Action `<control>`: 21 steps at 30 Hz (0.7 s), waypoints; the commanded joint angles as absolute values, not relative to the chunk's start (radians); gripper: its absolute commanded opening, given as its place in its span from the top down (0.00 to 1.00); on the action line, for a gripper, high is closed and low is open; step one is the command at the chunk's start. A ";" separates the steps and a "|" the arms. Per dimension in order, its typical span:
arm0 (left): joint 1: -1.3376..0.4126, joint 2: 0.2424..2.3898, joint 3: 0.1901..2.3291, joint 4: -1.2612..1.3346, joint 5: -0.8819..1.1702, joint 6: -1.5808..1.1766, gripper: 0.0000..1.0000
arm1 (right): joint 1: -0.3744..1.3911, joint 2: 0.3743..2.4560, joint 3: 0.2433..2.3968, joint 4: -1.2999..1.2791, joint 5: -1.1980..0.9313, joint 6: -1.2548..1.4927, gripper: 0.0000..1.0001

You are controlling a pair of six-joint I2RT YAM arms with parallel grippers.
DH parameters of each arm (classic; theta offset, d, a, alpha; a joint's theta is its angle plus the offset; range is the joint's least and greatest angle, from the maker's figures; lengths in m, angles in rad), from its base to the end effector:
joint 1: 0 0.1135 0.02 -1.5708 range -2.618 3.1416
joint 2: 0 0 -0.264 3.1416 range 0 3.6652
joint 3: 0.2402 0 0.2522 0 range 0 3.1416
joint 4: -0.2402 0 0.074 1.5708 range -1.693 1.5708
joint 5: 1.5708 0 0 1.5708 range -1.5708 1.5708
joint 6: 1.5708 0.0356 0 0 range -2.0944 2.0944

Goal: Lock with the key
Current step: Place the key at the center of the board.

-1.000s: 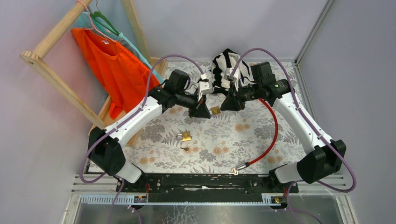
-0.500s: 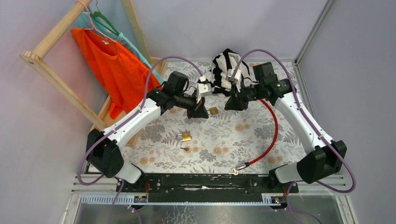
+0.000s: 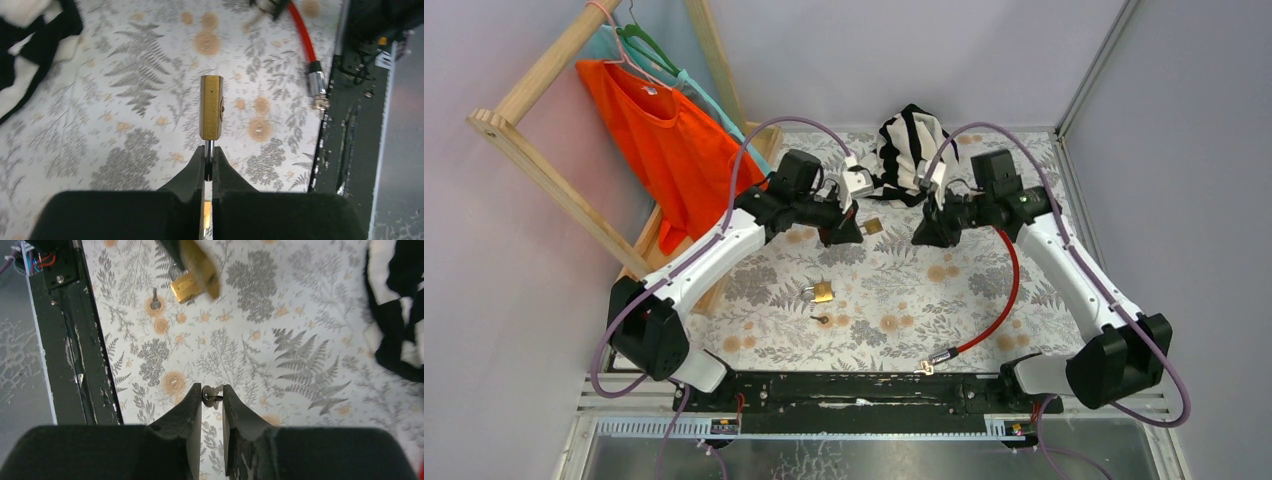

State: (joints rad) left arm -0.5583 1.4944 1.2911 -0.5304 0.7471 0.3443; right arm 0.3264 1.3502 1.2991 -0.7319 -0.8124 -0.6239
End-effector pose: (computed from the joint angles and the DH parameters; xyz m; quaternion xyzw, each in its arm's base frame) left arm 0.2639 -0.1933 0.3190 0.5045 0.7008 -0.3719 0.3406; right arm 0.2567 0.1142 0.3490 -0.5229 0.6849 0.3086 0.4027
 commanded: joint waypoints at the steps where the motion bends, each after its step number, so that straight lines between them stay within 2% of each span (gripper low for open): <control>1: -0.502 1.483 1.287 -0.414 0.630 0.245 1.00 | 0.382 1.296 1.147 -0.578 -0.790 -0.545 1.00; 5: -0.438 1.490 1.279 -0.366 0.582 0.177 1.00 | 0.513 1.317 1.040 -0.463 -0.709 -0.522 1.00; 11: -0.381 1.487 1.277 -0.328 0.539 0.125 1.00 | 0.683 1.472 0.994 -0.357 -0.680 -0.466 1.00; 21: -0.324 1.482 1.258 -0.290 0.575 0.049 1.00 | 0.793 1.739 1.045 -0.304 -0.712 -0.372 0.98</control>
